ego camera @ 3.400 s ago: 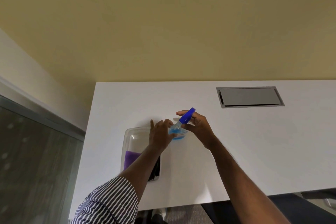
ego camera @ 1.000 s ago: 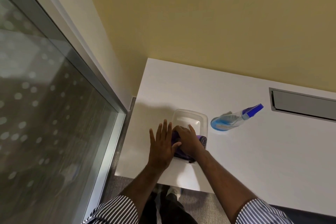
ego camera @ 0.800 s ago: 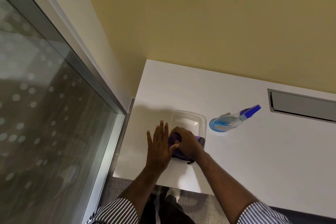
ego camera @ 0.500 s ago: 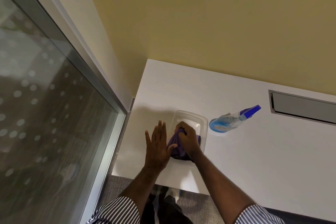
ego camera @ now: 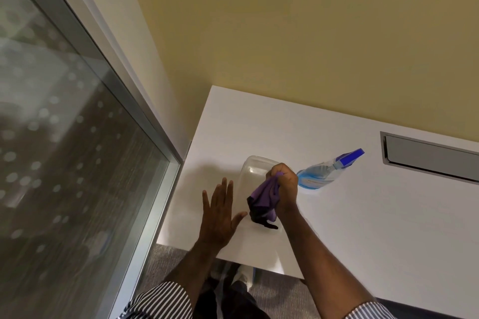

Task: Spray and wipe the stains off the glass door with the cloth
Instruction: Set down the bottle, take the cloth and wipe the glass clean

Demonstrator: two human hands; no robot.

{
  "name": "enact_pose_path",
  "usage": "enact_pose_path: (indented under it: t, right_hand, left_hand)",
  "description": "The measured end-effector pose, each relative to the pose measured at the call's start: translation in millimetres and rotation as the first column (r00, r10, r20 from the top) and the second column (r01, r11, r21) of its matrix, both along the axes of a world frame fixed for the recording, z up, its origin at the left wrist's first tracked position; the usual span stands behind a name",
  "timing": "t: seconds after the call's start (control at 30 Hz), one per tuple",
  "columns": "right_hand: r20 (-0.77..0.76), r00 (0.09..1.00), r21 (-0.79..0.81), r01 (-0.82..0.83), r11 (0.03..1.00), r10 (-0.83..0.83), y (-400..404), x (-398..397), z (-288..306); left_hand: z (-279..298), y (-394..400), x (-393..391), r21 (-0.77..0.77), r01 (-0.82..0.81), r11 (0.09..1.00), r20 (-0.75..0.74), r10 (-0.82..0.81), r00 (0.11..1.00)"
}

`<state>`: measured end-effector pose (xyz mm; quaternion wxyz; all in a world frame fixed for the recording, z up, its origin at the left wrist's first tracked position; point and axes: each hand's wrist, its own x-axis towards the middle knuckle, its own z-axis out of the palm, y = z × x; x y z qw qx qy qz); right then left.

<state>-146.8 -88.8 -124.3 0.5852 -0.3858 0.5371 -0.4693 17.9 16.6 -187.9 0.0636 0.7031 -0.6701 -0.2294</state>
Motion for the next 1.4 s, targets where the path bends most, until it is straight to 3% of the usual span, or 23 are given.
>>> enact_pose_path:
  t: [0.1, 0.23, 0.33, 0.43, 0.53, 0.63, 0.77, 0.83, 1.0, 1.1, 1.2, 1.4]
  right_hand:
    - [0.071, 0.997, -0.020, 0.001, 1.000, 0.001, 0, -3, 12]
    - [0.143, 0.988, 0.162, 0.029, 0.986, -0.052, -2, -9, 30]
    - [0.237, 0.970, 0.219, 0.002, 0.976, -0.056, -8, -9, 51]
    - [0.493, 0.864, 0.087, -0.167, 0.982, 0.103, -12, -4, 76]
    - [0.656, 0.677, -0.082, -0.377, 0.923, 0.335, -13, 4, 101]
    - [0.720, 0.469, -0.243, -0.519, 0.819, 0.511, -12, 21, 127]
    - [0.750, 0.326, -0.328, -0.572, 0.752, 0.575, -3, 52, 153]
    - [0.757, 0.279, -0.347, -0.595, 0.725, 0.591, 4, 69, 162]
    - [0.746, 0.152, -0.419, -0.649, 0.635, 0.648, 26, 118, 190]
    - [0.735, 0.067, -0.442, -0.707, 0.552, 0.674, 46, 153, 206]
    - [0.734, -0.043, -0.471, -0.752, 0.461, 0.678, 76, 187, 222]
    - [0.723, -0.128, -0.472, -0.809, 0.350, 0.679, 178, 239, 249]
  left_hand:
    - [7, 0, 0, -0.029, -0.009, 1.000, -0.023, 0.008, 1.000]
    - [24, -1, 0, -0.104, -0.010, 0.995, -0.060, 0.003, 0.998]
    - [46, -10, -6, -0.222, -0.096, 0.970, -0.195, 0.052, 0.979]
    - [74, -22, -8, -0.279, -0.220, 0.935, -0.357, 0.111, 0.927]
    - [102, -29, -2, -0.267, -0.294, 0.918, -0.527, 0.116, 0.842]
    - [138, -32, 8, -0.173, -0.378, 0.910, -0.668, 0.174, 0.724]
    - [182, -18, 22, -0.277, -0.472, 0.837, -0.766, 0.104, 0.634]
    - [198, -6, 31, -0.298, -0.498, 0.814, -0.779, 0.094, 0.620]
    - [219, 32, 60, -0.372, -0.537, 0.757, -0.705, 0.146, 0.694]
    - [233, 64, 77, -0.431, -0.635, 0.641, -0.725, 0.172, 0.666]
    - [252, 105, 99, -0.452, -0.777, 0.438, -0.792, 0.204, 0.576]
    - [294, 222, 123, -0.415, -0.893, 0.173, -0.896, 0.096, 0.435]
